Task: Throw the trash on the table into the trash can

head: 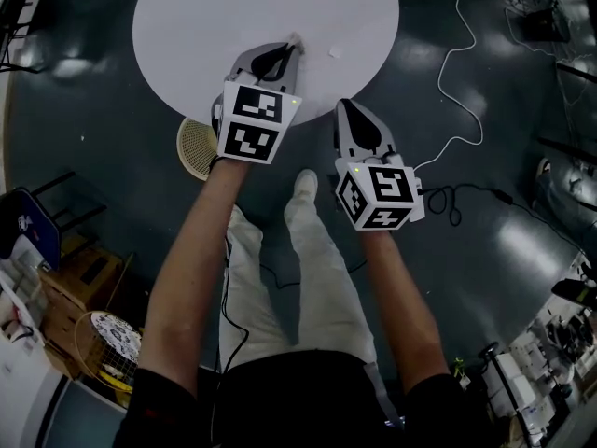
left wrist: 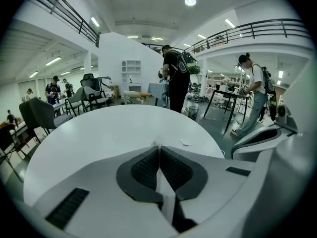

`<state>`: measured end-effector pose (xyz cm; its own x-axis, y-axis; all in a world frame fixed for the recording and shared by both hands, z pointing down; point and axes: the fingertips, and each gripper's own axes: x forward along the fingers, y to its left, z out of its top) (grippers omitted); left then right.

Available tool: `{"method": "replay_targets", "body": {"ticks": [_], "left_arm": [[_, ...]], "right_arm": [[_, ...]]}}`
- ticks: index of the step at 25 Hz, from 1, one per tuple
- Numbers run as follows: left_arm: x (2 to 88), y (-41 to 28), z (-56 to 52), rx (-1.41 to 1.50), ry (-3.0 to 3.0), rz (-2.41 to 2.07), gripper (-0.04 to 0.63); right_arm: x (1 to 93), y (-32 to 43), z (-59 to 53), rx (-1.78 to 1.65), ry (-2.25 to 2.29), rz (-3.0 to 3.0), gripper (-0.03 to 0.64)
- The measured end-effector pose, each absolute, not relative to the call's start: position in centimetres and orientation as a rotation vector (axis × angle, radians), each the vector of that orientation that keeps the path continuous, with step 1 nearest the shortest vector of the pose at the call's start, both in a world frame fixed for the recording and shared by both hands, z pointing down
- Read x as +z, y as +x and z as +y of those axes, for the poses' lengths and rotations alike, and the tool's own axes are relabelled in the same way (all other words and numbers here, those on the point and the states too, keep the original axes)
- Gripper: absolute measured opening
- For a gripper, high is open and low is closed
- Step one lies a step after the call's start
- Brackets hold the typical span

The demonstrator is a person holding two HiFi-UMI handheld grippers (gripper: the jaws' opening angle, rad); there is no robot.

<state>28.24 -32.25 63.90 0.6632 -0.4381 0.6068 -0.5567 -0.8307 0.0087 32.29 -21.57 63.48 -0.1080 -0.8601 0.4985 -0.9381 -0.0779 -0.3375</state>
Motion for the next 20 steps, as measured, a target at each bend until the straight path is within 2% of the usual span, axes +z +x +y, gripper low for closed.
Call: {"method": "replay_targets", "body": {"ticks": [10, 20], "left_arm": [[62.3, 23.5, -31.0, 0.769, 2.661, -0.811, 0.017], [57.8, 14.8, -30.5, 0.607, 2.676, -0.901, 0.017]], "right_arm": [[63.9, 28.2, -21.3, 0.936, 1.993, -2.047, 0.017], [63.7, 19.7, -21.2, 0.901, 1.877, -2.105, 0.017]]}}
